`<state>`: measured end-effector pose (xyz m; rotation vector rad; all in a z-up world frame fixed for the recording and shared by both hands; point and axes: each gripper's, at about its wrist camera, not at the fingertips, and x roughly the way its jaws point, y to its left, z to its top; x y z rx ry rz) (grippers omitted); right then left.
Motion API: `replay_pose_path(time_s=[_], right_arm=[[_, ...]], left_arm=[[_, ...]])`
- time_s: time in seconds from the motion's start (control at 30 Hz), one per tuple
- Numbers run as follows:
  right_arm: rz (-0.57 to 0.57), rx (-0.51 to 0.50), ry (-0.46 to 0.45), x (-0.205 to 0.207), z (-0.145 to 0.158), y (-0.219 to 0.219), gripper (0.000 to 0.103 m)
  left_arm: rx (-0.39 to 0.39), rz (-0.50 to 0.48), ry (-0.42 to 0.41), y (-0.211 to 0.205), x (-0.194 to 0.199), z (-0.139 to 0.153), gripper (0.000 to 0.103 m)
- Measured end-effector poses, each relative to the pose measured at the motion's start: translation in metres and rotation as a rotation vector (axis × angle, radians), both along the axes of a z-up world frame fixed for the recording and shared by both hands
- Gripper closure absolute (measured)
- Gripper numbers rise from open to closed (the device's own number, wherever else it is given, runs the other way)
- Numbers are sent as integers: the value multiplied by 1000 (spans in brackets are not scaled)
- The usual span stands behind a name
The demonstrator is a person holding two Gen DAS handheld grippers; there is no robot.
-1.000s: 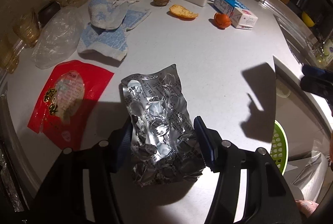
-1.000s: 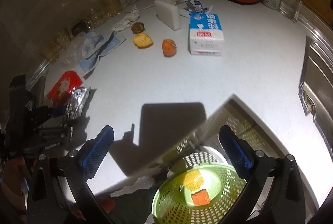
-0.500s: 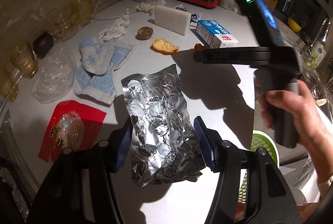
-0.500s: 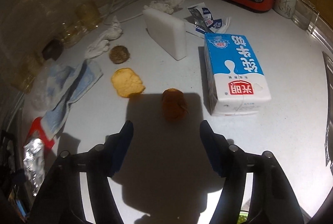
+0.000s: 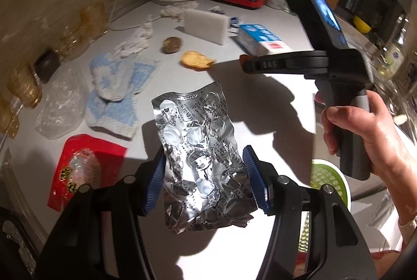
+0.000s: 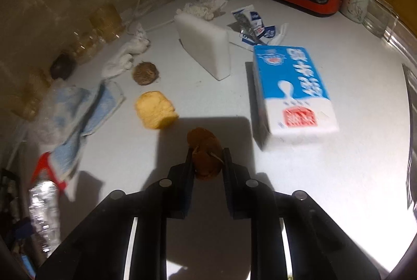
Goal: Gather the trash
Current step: 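Grasp the bread crust with the right tool while the left tool lifts the foil packet, then drop the foil packet and bread crust into the green basket with both tools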
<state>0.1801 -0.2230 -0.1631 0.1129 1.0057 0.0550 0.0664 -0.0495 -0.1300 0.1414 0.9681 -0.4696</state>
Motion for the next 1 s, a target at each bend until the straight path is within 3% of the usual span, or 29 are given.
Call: replay_pose_path(time_s=[0.13,0.3,0.4,0.6,0.8,1.0], right_arm=[[14,-8,-41,-54,27,-22,82],[-59,-31,-45,-144,49,-73,82],[-119,-45,-21,-193,48,-103,82],[-182,-30,36,-262,32,-144,82],[-174,16,49,-287,24,-156,82],[-126,46,51,-292,24,-153,80]], left_arm=[[-41,-114,9,-27,-22,15,47],[-83,-287,25,-77,-55,24,47],[-94,-388,52,-112,-75,22,47],[-37,-519,124,-171,-108,2,44],[-9,-501,171,-196,-126,-8,25],[0,-423,157,-184,-115,2,15]])
